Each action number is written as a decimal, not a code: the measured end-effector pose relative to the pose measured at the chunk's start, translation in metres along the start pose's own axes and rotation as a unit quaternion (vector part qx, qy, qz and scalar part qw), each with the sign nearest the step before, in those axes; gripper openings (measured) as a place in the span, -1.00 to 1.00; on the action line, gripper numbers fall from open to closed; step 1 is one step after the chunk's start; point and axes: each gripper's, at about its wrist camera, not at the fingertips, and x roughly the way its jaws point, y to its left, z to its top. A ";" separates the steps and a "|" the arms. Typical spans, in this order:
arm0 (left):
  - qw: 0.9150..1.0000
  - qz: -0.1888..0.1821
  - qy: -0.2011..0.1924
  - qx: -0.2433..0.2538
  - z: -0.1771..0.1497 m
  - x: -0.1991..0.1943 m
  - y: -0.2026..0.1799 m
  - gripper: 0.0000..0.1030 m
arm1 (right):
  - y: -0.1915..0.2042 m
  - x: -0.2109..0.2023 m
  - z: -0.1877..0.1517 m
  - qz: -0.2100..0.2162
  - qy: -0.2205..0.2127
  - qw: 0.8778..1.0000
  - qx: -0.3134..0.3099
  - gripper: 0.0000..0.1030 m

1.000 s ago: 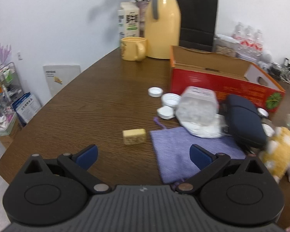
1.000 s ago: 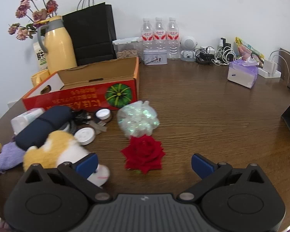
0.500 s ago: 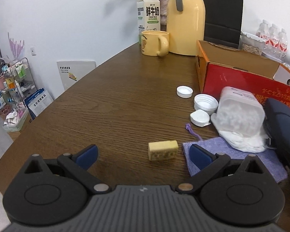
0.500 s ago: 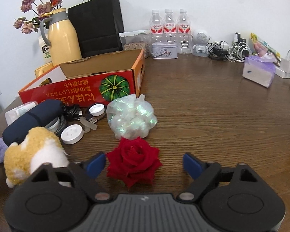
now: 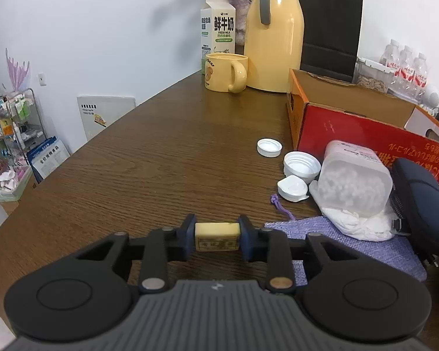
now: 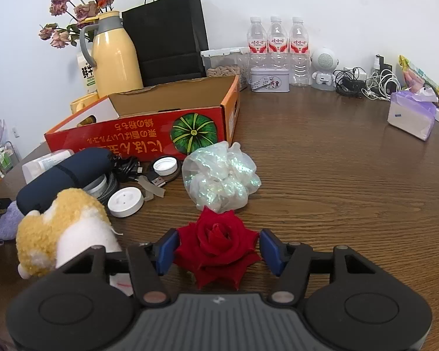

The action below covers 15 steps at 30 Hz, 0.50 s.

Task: Organize objects
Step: 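Grasp the yellow block with the left gripper while the right grasps the red rose, then carry block and rose into the cardboard box and open both grippers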

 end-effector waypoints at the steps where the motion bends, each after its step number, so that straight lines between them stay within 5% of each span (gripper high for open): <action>1: 1.000 -0.003 0.000 -0.002 0.000 0.000 0.001 -0.40 | 0.000 0.000 0.000 0.001 -0.001 1.000 0.000 0.09; 15: 0.998 -0.022 -0.064 0.009 0.026 -0.033 -0.007 -0.40 | 0.003 -0.035 0.014 0.006 -0.053 0.998 -0.013 -0.24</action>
